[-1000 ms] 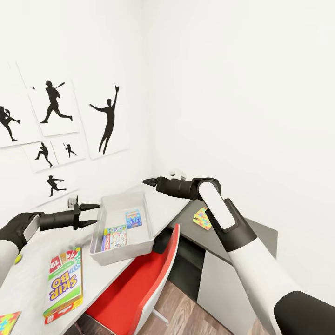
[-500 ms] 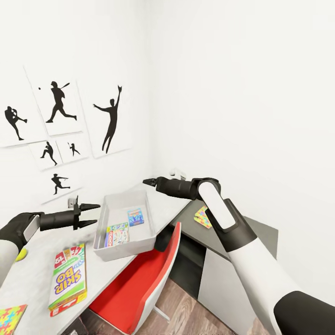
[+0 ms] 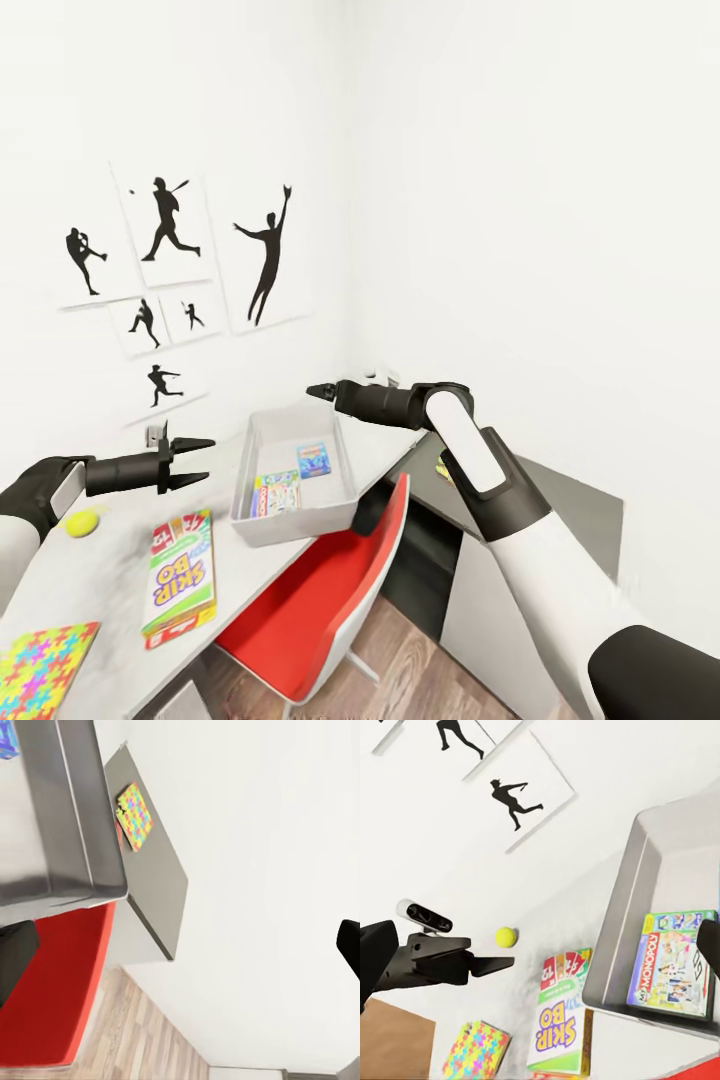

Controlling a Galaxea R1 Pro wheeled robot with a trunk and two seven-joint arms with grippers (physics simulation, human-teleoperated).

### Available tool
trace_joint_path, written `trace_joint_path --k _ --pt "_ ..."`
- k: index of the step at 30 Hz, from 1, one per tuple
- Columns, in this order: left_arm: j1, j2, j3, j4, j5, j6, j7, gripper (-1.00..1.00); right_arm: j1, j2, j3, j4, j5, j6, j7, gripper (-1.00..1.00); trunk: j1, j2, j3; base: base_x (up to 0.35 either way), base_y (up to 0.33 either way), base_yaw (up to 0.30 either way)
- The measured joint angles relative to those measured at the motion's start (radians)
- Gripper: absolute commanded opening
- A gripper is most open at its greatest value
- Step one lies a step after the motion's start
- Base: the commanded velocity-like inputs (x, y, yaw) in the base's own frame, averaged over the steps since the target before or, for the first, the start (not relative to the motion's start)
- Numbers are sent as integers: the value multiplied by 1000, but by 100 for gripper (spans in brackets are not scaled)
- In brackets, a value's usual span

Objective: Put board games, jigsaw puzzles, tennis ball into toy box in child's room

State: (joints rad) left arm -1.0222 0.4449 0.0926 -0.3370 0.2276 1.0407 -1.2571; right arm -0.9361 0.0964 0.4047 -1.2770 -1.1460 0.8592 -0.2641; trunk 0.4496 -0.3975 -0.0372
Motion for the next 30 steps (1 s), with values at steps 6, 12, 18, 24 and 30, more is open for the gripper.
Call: trace_joint_path --k 6,12,18,24,30 --pt "0 0 0 0 0 0 0 100 0 0 1 0 0 0 0 100 0 0 0 -129 106 287" --pt "0 0 0 0 0 0 0 100 0 0 2 0 0 0 0 100 0 0 0 -23 19 287" --pt "0 0 0 0 0 0 0 100 0 -1 2 0 0 0 1 100 0 0 0 -3 2 103" --pt "0 0 1 0 0 0 0 100 0 -1 5 0 0 1 1 100 0 0 0 0 0 7" --pt "1 1 1 0 0 0 0 100 0 -1 5 -2 0 1 0 100 0 0 0 -17 0 10"
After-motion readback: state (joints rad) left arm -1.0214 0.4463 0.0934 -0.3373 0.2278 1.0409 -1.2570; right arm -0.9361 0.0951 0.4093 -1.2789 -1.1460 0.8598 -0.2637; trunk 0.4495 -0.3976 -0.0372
